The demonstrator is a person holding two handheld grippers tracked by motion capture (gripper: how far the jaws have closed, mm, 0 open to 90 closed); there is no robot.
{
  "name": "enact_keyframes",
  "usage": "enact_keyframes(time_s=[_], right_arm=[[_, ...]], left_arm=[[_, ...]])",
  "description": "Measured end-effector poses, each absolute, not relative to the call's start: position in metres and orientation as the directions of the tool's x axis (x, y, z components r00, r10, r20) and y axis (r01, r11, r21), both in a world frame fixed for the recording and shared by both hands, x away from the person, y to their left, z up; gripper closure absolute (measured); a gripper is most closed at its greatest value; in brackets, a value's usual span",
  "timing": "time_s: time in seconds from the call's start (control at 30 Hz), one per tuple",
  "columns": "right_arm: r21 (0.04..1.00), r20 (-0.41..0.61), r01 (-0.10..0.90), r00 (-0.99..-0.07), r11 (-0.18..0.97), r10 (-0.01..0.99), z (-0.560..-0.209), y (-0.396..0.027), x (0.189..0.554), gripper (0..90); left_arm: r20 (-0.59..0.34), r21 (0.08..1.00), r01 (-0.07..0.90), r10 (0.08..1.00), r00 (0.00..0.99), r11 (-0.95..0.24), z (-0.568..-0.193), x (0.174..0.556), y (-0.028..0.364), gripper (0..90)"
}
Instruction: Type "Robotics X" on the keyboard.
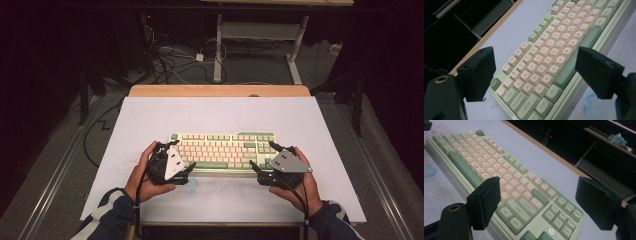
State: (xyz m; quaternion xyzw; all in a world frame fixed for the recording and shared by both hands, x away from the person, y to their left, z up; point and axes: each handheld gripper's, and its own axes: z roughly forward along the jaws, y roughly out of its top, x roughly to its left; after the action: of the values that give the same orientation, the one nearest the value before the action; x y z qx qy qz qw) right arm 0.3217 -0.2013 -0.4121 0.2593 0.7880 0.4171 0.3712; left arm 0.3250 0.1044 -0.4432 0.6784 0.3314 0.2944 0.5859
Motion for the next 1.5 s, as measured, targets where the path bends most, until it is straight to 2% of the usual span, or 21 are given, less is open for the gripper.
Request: enact_keyframes(time_s=[0.4, 0.87, 1.5], right_arm=[[0.847, -0.395, 0.086, -0.558, 0.525, 0.730, -0.408, -0.215, 0.312, 21.4], [0.834, -0.406, 0.098, -0.557, 0.543, 0.724, -0.409, -0.229, 0.306, 21.4], [0.839, -0.395, 0.130, -0.521, 0.528, 0.756, -0.415, -0.252, 0.302, 21.4]], left_arm=[[-0.012, 0.991, 0.114, 0.803, 0.596, -0.069, -0.443, 0.314, 0.118, 15.6], [0.002, 0.991, 0.111, 0.816, 0.578, -0.081, -0.449, 0.308, 0.136, 15.6], [-0.003, 0.981, 0.167, 0.856, 0.517, -0.098, -0.463, 0.306, 0.166, 15.6]])
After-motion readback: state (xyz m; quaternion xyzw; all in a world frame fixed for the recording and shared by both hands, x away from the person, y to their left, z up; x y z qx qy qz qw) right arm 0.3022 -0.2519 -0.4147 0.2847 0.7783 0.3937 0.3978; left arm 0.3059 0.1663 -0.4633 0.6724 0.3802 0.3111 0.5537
